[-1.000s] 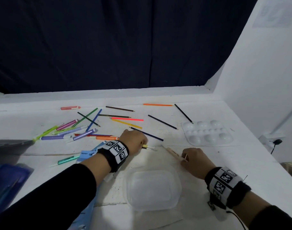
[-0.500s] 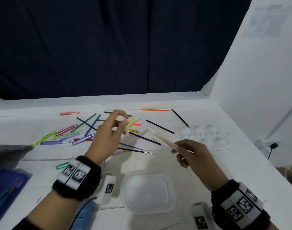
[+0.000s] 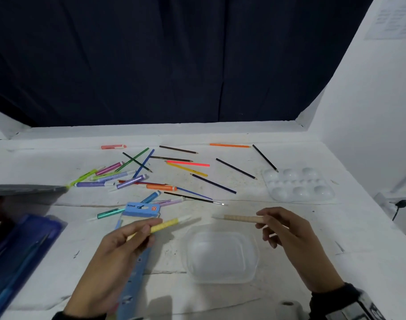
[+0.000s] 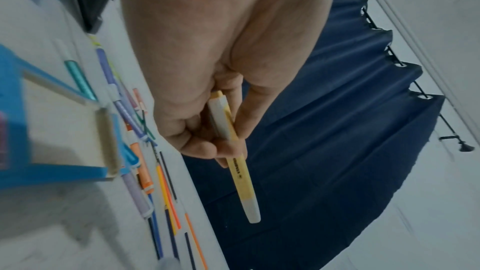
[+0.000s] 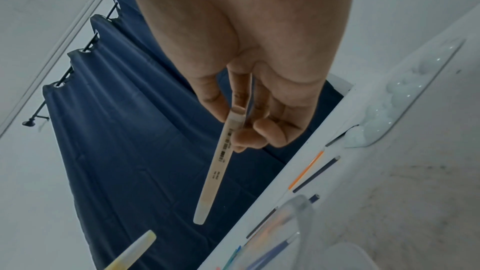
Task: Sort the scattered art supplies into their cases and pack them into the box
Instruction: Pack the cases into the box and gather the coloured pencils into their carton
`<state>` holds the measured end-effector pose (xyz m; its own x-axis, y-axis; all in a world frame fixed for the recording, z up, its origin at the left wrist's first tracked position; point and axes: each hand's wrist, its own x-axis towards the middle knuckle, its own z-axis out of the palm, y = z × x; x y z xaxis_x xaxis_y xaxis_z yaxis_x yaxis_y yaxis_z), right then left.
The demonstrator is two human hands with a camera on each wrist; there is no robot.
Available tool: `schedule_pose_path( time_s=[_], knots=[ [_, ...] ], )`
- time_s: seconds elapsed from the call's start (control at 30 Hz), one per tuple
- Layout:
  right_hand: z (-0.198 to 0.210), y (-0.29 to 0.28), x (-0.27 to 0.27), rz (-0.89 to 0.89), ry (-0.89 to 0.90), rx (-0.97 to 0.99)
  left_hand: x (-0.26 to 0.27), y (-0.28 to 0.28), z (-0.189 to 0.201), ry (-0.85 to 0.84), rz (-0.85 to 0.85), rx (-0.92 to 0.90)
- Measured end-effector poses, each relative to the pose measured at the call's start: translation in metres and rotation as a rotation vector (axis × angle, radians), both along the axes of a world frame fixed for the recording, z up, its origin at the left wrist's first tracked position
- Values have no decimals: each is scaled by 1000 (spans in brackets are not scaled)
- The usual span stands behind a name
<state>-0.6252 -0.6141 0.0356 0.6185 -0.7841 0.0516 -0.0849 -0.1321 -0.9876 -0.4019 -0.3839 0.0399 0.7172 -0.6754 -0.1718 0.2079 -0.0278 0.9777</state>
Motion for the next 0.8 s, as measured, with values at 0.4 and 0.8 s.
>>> schedule_pose_path(
  time_s=[0.4,0.8],
  knots=[
    [-7,11,-1,155,328,-544,-29,-12,-20,-612,-180,197],
    [-15,-17,23,301,575,-980,-16,-57,-17,-1179,-557,449]
  ],
)
